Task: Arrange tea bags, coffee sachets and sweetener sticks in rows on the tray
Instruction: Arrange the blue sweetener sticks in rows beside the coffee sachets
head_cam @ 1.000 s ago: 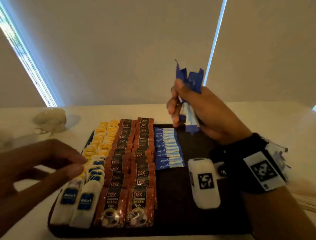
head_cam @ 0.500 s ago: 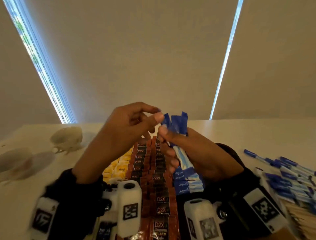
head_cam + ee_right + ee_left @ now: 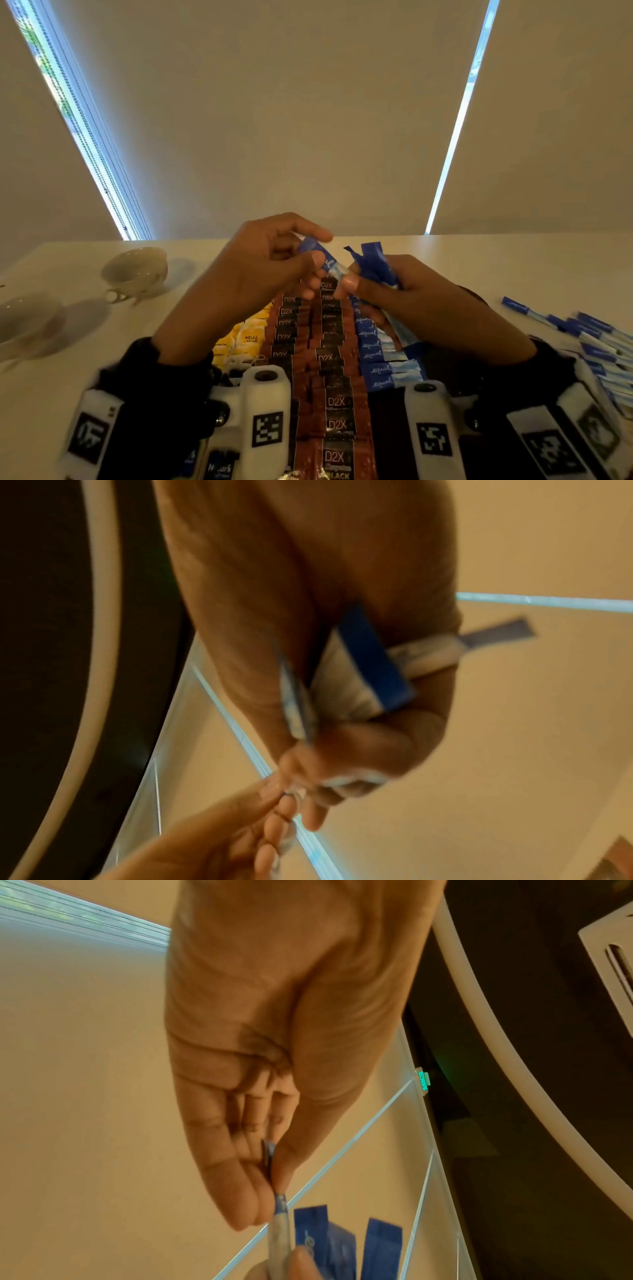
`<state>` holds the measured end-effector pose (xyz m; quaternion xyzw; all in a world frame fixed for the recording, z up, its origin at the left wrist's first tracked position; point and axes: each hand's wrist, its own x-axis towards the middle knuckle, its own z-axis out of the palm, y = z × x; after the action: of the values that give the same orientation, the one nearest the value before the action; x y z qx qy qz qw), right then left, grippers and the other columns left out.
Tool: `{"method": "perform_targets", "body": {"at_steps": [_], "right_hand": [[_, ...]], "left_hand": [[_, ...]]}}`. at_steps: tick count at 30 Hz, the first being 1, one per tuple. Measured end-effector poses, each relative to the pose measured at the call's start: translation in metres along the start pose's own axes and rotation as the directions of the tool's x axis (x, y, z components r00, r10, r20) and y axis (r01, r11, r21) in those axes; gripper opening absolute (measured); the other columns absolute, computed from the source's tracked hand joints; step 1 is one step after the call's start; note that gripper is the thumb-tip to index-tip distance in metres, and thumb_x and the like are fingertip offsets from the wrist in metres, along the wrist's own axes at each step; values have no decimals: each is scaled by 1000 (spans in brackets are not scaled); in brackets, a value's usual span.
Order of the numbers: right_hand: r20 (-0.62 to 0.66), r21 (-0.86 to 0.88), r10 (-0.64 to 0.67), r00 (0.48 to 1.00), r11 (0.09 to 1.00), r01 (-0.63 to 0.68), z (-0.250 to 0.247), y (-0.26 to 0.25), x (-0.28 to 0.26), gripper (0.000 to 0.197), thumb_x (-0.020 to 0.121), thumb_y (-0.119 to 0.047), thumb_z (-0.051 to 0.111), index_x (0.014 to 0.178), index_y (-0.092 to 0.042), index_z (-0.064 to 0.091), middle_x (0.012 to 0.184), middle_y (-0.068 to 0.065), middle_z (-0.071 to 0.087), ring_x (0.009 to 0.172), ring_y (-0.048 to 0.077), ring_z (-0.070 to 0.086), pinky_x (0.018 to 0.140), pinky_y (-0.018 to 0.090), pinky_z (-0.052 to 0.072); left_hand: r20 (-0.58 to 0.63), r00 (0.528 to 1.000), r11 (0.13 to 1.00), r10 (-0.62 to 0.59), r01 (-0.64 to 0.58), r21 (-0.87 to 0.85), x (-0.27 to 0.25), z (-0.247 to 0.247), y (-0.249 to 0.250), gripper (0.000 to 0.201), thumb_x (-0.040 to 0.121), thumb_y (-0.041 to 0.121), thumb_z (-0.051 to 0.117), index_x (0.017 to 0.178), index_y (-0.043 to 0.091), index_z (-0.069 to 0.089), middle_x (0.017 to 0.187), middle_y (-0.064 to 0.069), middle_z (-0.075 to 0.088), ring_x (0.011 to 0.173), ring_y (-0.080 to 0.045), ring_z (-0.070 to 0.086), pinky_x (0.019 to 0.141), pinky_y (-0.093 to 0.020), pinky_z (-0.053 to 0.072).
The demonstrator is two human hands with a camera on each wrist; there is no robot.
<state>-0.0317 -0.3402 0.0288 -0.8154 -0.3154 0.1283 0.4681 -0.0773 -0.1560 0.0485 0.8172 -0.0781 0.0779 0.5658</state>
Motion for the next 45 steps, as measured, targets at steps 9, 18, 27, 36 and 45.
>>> {"method": "perform_targets", "body": {"at_steps": [9,18,27,36,45], "right_hand": [[84,107,25,996,994,-34,-1,-5,-4,31,88,-37,47,79,-8,56,55,-1,58,45,7,54,47,14,45],[356,355,87,931,909,-220,-15,-3,-12,29,87,-35,51,88,-10,66,70,15,62,39,13,47,37,17,39],[488,388,66,870,877,-284,-9,-9,-12,22,96,-18,39,94,-6,57,61,-7,67,39,3,55,36,12,40],[173,214,121,977,964,-158,-36,7,-12,25,86,-26,53,70,-22,72,69,11,69,35,9,43,38,16,39],[-219,212,128,967,974,-81,-21,5,-6,29,79,-33,63,102,-18,70,81,17,70,37,5,46,37,15,39]], "left_hand": [[105,992,995,69,-76,61,-4,4,6,12,88,2,57,91,11,64,79,-13,71,68,-20,71,63,-25,58],[92,995,992,42,-53,111,-12,15,11,32,81,8,66,110,21,60,65,-5,71,65,-16,71,60,-22,57],[179,982,988,-53,26,151,-12,11,8,20,72,28,68,85,13,67,67,-7,69,61,-15,68,57,-21,54],[-14,997,996,-82,82,29,-5,-2,-1,10,80,9,67,79,4,58,70,-11,71,57,-15,66,48,-20,52],[-63,994,996,-85,84,-19,-3,-6,-2,12,80,12,65,83,3,59,74,-8,73,58,-11,66,48,-18,51]]}}
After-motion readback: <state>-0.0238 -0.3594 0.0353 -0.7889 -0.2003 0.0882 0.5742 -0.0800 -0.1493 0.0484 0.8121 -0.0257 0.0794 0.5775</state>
